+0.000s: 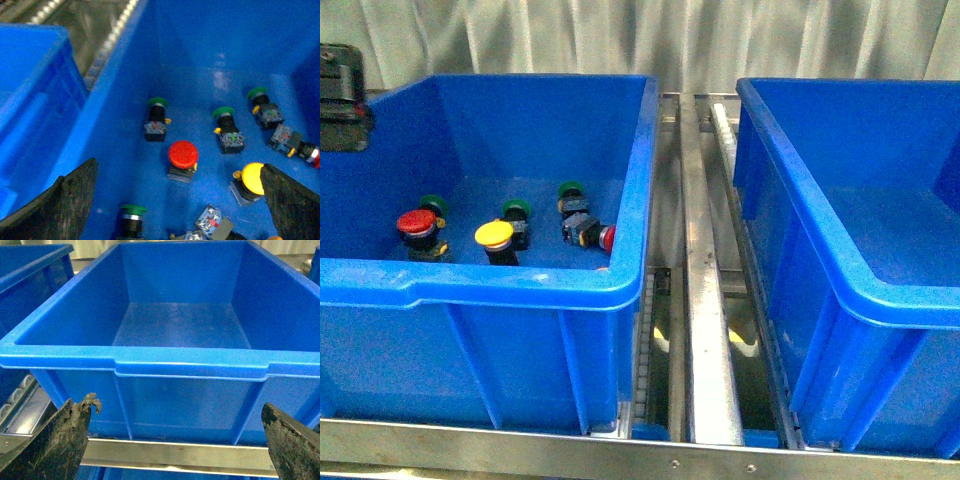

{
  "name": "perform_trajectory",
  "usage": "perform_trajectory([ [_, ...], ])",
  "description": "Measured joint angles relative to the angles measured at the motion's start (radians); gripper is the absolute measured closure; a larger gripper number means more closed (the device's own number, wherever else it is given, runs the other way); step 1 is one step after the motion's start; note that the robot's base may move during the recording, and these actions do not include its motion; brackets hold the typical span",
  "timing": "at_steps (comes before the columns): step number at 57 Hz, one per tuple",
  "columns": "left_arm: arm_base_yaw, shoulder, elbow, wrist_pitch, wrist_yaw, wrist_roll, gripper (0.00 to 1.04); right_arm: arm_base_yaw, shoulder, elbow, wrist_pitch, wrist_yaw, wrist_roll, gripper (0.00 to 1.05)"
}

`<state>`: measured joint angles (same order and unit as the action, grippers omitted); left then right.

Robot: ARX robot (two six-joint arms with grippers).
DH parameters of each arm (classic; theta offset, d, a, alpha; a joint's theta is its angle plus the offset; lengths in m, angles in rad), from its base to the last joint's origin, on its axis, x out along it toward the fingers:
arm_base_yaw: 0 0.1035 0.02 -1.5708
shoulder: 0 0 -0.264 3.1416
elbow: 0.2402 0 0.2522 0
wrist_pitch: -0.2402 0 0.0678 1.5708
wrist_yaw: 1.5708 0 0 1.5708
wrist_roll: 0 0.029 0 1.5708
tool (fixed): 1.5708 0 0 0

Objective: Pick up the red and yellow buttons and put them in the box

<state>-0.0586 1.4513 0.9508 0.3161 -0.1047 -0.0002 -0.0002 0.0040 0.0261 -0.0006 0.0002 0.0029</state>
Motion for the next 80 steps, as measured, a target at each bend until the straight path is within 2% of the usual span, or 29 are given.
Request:
perform_trajectory([
  [16, -0.087, 0.199, 0.22, -0.15, -0.016, -0.02, 0.08, 0.0, 0.0, 0.0, 0.0, 0.0, 0.0, 0.06],
  [41, -0.172, 0.397, 0.375, -0.266, -0.078, -0.126, 0.08, 0.0, 0.0, 0.0, 0.0, 0.0, 0.0, 0.06],
  [80, -0.204, 0.573, 0.531, -0.335, -0.132, -0.134, 0.08, 0.0, 0.0, 0.0, 0.0, 0.0, 0.0, 0.06],
])
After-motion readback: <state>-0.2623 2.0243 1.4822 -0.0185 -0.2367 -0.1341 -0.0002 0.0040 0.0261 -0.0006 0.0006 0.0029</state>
